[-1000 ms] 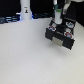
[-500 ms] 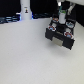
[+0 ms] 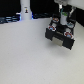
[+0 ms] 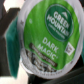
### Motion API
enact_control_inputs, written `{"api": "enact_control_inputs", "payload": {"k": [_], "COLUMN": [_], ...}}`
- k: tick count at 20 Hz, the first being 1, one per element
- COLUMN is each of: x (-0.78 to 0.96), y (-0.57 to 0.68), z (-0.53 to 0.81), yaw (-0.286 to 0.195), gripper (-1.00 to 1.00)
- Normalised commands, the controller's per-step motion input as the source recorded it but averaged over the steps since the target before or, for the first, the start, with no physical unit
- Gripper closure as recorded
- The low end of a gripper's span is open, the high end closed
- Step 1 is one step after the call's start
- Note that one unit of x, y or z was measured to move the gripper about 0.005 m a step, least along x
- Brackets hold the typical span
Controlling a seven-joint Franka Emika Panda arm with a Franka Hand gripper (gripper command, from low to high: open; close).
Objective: Open the kcup holder, insert the kcup into the holder, and close the kcup holder
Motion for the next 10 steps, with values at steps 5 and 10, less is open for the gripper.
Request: {"api": "enact_control_inputs", "payload": {"k": [5,10], "x": [-0.04,0.0], "y": [0.03,-0.26], "z": [-0.19,0.11], "yaw": [0.032,-0.006], "gripper": [1.0,1.0]}}
